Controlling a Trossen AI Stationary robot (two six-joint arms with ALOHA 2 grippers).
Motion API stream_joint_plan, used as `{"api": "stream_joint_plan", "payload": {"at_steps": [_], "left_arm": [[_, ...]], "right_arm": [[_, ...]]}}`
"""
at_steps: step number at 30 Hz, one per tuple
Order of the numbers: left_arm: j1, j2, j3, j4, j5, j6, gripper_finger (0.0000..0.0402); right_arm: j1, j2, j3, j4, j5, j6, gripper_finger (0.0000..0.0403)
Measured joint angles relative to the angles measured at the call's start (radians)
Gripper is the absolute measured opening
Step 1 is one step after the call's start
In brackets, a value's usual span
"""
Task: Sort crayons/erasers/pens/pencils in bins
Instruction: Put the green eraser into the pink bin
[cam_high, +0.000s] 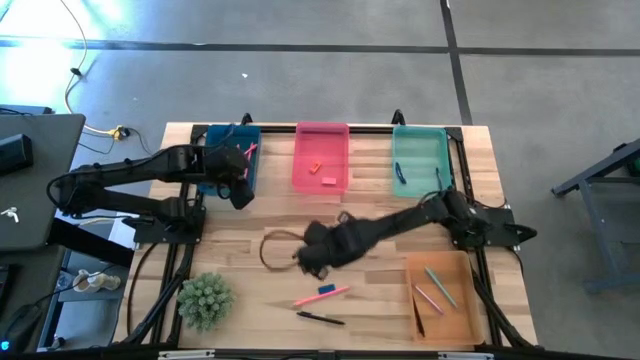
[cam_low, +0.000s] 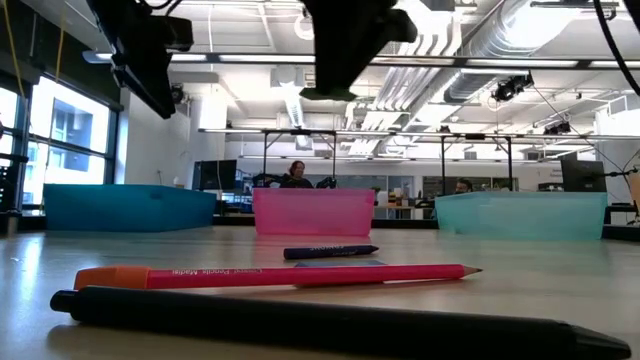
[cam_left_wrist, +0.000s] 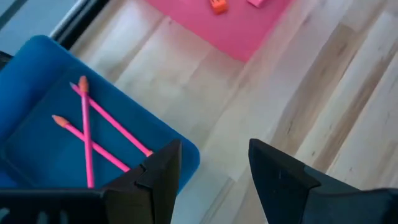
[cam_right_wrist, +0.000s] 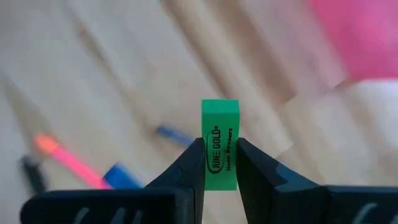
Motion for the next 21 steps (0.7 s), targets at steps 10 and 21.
{"api": "stream_joint_plan", "payload": {"at_steps": [10,21], "left_arm": [[0.059,-0.068,0.000,0.001,-0.029,0.026,0.0174],[0.082,-0.070,0.000,0.007,-0.029,0.044,0.0174]], "right_arm": [[-0.236,-0.001,0.036,0.012,0.041,-0.225,0.0060],[-0.520,-0.001,0.036,0.100,-0.048,-0.397,0.0060]]}}
